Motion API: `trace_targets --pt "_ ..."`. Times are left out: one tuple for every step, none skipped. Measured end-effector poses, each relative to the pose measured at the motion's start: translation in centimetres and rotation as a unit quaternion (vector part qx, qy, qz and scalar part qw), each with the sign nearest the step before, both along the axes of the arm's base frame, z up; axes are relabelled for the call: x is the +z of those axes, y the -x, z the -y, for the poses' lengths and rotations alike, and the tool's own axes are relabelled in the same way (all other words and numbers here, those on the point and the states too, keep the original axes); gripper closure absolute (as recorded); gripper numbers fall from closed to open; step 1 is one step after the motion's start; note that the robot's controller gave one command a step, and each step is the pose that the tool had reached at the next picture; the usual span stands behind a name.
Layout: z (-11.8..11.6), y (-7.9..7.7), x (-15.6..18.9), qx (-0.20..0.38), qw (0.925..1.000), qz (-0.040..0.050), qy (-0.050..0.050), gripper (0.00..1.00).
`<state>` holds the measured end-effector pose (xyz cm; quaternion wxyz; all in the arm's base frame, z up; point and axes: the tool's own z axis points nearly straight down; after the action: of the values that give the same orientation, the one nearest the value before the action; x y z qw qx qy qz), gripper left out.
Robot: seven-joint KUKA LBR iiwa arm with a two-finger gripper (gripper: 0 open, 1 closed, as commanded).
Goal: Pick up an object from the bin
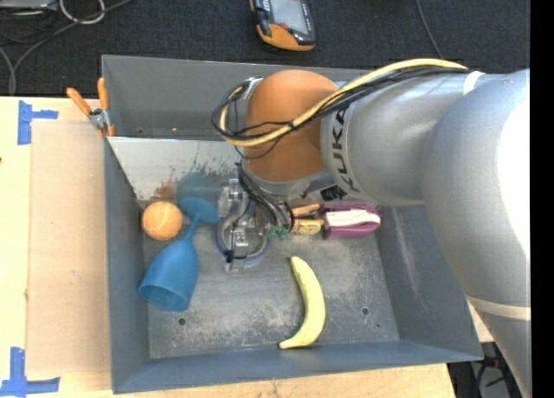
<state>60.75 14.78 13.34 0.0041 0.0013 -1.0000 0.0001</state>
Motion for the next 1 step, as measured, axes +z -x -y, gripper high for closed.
trace_targets --pt "0.10 -0.21 0.37 -0.003 1.0000 0.0035 0.000 0.00"
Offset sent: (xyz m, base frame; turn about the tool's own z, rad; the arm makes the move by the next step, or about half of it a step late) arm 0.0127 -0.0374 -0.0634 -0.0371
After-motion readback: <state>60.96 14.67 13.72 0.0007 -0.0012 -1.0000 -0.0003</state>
